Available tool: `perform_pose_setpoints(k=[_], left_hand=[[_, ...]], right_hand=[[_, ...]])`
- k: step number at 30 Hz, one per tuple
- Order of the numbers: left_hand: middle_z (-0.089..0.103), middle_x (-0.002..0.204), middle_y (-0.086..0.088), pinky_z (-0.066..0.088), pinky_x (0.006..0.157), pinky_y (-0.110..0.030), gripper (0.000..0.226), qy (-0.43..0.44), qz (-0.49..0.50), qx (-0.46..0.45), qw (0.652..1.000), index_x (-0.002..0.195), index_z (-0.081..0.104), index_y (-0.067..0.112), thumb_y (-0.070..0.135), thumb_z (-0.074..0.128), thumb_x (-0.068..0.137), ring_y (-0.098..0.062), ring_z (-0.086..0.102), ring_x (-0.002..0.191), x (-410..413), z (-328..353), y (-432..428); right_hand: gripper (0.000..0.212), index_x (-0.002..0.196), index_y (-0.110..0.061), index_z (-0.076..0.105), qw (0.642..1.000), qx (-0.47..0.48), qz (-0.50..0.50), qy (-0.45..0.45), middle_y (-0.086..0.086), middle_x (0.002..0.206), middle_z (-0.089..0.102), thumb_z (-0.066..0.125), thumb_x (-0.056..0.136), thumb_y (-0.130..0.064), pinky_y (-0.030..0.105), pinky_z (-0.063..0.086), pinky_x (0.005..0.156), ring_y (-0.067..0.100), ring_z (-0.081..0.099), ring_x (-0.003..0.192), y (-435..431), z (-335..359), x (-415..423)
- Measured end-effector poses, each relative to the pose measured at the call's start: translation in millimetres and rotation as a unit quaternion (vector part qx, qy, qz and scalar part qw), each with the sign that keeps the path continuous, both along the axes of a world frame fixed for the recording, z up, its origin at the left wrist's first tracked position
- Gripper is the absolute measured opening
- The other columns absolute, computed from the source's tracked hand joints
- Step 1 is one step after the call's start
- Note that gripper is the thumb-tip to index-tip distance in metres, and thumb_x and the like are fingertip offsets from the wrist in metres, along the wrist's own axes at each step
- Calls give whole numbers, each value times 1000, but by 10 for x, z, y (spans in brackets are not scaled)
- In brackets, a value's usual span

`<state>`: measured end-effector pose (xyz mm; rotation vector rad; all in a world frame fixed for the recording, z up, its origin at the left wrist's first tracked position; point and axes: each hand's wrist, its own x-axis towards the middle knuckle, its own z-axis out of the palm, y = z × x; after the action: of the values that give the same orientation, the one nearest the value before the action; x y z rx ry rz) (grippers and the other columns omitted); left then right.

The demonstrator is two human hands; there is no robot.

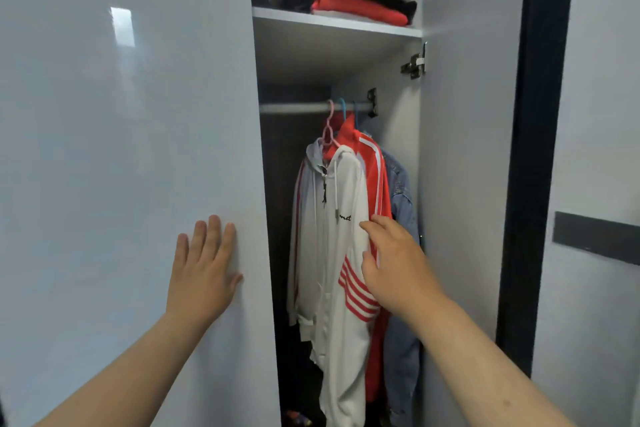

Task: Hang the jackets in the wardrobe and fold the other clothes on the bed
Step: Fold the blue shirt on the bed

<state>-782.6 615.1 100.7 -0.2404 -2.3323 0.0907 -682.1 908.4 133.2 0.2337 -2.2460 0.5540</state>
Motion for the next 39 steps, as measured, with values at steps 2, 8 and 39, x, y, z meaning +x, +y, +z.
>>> perform_pose_setpoints(k=[2, 8, 39], left_hand=[[29, 155, -25, -6, 119, -47, 99, -3, -1, 2, 1000, 149, 36, 3, 33, 85, 67, -45, 26, 142, -12, -1, 3], [39, 147, -30, -10, 118, -44, 109, -20, -31, -17, 999, 142, 42, -2, 20, 94, 50, -52, 37, 133, 14, 38, 21], [33, 154, -22, 2, 117, -49, 101, 20, -19, -34, 999, 147, 40, 5, 27, 87, 60, -42, 31, 141, -70, -50, -64]], right_hand=[[48, 139, -13, 53, 999, 22, -4, 49, 5, 146, 47, 57, 91, -11, 37, 32, 115, 22, 41, 137, 110, 163, 207], [28, 109, -9, 68, 968, 16, 8, 249, -1, 102, 67, 48, 90, -14, 14, 45, 92, 10, 61, 96, 436, 439, 1062], [59, 152, -14, 26, 991, -101, 40, 76, -3, 166, 1, 44, 102, -41, 23, 1, 117, 1, -8, 146, -610, 41, -326]])
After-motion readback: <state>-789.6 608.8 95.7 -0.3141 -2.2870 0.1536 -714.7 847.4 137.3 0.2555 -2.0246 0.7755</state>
